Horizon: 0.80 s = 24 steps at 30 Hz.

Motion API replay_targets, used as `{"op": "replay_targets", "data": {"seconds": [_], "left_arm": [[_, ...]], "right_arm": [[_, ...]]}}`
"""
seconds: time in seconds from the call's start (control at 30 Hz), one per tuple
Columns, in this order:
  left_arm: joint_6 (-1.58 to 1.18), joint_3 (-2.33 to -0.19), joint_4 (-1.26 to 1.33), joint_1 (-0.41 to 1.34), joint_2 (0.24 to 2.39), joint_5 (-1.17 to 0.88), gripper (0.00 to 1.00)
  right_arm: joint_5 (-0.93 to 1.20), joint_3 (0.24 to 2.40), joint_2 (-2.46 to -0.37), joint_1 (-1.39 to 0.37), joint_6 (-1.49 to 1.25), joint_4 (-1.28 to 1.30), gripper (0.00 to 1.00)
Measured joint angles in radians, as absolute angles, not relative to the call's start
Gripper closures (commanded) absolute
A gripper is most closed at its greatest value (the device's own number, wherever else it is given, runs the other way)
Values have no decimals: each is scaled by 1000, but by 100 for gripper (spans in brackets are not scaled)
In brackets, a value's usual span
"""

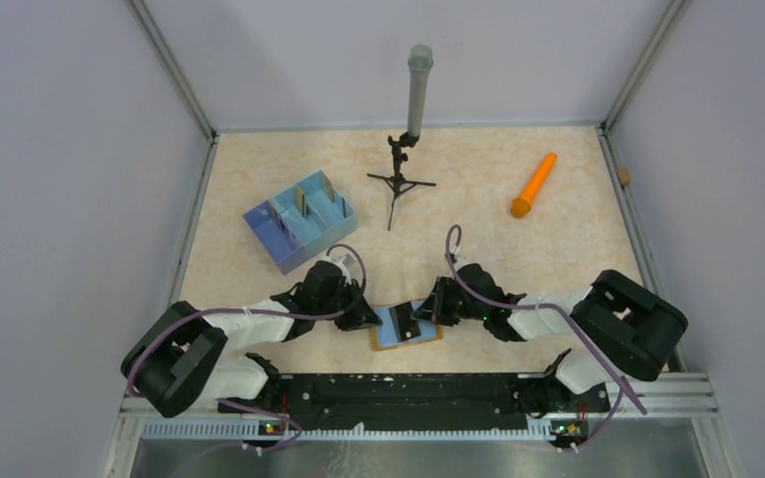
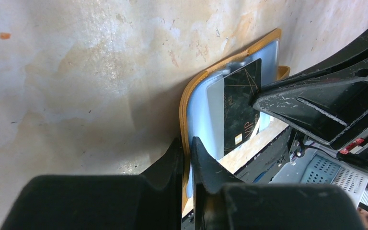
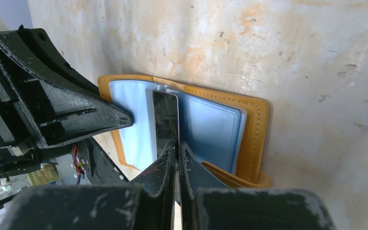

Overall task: Put the credit cards into the card holder
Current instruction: Insert the credit card into the card holder.

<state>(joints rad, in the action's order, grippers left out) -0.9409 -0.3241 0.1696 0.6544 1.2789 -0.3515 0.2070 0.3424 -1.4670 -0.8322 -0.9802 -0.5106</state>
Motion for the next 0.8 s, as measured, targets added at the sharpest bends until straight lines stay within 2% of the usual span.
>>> {"op": "replay_targets", "data": {"seconds": [0.13,0.33,0.8], "left_arm": [[-942,-324,170,653,1279,-354,74],[-949,-324,184,649,1279,-374,64],[-978,-305,220,649,1276,-382,67]], "right_arm": [[203,380,-1482,-849,-977,-470,100],[203,426,-1509,-868,-968,-430,100],[203,532,-1530,-922,-936,-282,78]]}}
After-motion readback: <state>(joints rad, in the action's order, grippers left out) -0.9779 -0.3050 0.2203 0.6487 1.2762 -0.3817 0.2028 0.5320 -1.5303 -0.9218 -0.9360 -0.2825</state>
